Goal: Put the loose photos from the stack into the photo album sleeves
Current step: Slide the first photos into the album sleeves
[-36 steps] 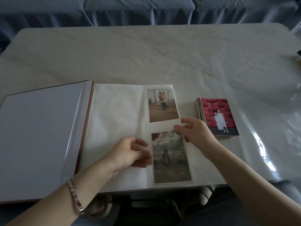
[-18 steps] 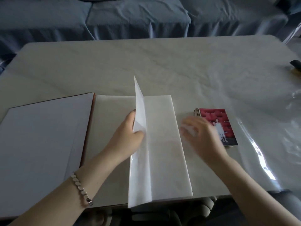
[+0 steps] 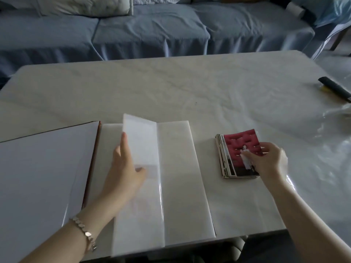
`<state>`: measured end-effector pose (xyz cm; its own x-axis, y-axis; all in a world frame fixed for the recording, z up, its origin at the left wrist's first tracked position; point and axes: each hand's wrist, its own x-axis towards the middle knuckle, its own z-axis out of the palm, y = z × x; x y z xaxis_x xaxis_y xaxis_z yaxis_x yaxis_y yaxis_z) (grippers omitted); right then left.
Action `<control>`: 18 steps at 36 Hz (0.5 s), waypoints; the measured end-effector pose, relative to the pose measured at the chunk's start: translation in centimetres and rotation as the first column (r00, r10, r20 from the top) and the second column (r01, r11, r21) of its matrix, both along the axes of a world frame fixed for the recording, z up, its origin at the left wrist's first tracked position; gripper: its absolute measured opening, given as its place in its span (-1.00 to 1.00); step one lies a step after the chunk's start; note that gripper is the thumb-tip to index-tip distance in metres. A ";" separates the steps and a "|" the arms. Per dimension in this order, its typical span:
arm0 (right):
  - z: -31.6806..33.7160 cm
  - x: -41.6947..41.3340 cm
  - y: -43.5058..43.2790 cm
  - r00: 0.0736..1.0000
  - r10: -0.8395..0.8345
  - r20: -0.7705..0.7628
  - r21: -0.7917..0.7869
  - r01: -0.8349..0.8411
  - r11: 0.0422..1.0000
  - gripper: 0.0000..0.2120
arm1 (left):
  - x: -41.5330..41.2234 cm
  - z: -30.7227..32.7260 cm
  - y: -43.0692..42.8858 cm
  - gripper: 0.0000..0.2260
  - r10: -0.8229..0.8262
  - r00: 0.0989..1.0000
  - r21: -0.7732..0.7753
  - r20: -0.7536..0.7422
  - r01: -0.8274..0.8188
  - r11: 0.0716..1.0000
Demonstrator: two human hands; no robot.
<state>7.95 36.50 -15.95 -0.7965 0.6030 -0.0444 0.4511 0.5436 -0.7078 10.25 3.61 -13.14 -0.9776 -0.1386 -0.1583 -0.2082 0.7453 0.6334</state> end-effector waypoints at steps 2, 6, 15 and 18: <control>-0.2 0.1 0.1 0.998 -0.023 -0.050 0.015 0.024 1.000 -0.75 | 0.0 -0.6 -0.2 -0.22 -0.049 0.997 -0.185 -0.051 0.039 0.982; 0.7 0.2 0.0 0.990 0.004 -0.139 -0.034 -0.008 0.999 -0.93 | -0.6 -1.8 -0.7 -0.37 -0.204 0.979 -0.407 0.006 0.189 0.894; 4.7 -0.8 -3.0 0.953 0.222 -0.204 -0.341 -0.282 0.897 -0.85 | -1.6 -3.0 -2.3 -0.27 -0.374 0.927 -0.554 0.022 0.323 0.768; 4.8 -1.6 -5.6 0.937 0.288 -0.195 -0.401 -0.345 0.849 -0.87 | -1.4 -3.1 -2.3 -0.31 -0.375 0.927 -0.517 -0.004 0.319 0.794</control>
<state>6.39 30.90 -11.12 -0.9567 0.2625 -0.1262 0.2000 0.2773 -0.9397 8.81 1.31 -16.23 -0.9816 0.1811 -0.0598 0.1698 0.9727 0.1581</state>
